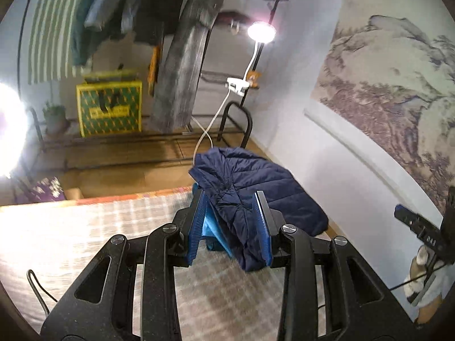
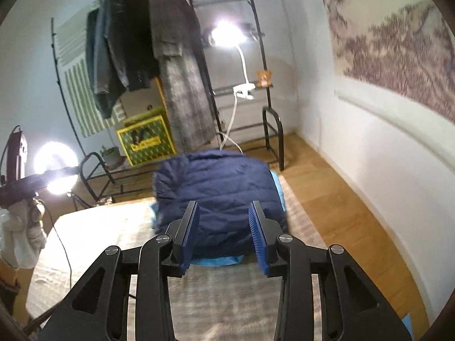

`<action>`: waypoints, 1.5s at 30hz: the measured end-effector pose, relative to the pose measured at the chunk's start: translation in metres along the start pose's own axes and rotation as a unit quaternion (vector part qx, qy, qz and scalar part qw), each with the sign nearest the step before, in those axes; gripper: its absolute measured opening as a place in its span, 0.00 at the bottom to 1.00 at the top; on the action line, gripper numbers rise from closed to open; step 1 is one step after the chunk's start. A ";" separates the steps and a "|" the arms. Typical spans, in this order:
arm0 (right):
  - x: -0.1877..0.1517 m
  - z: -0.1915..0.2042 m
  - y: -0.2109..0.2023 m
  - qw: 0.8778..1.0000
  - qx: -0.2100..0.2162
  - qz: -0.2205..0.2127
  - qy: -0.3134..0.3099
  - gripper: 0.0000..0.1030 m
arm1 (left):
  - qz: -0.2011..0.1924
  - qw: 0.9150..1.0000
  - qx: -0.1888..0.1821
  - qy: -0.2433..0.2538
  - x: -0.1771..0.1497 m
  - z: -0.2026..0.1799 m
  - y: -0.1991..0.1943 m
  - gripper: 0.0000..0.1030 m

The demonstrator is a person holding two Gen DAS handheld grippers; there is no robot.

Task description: Fold large clothes

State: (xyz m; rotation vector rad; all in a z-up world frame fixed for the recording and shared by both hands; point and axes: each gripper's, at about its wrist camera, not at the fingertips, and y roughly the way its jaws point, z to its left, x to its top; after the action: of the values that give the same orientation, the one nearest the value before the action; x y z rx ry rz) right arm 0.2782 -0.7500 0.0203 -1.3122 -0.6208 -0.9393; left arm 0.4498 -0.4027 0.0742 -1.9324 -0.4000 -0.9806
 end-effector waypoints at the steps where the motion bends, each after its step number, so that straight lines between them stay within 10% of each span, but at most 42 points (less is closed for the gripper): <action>1: 0.001 0.007 -0.012 1.000 -0.002 -0.008 -0.003 0.38 | -0.007 1.000 -0.001 0.003 0.000 -0.001 -0.019 0.33; 14: 0.017 0.078 -0.158 0.995 -0.007 -0.101 -0.024 0.47 | -0.093 0.995 -0.011 0.036 -0.008 0.006 -0.257 0.33; 18: 0.012 0.094 -0.191 0.993 -0.013 -0.111 -0.029 0.58 | -0.103 0.994 -0.013 0.032 -0.024 0.011 -0.308 0.59; 21: 0.002 0.104 -0.208 0.993 -0.016 -0.115 -0.033 0.59 | -0.098 0.994 -0.019 0.037 -0.041 0.012 -0.329 0.61; 45: -0.114 0.178 -0.179 0.992 -0.085 -0.078 -0.050 0.82 | -0.029 0.997 -0.029 0.069 -0.188 -0.007 -0.279 0.81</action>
State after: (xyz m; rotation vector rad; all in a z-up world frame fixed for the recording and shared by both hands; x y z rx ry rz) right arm 0.0891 -0.5500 0.0521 -1.4854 -0.7413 -1.0778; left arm 0.1565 -0.2383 0.0930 -1.8997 -0.3537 -1.1684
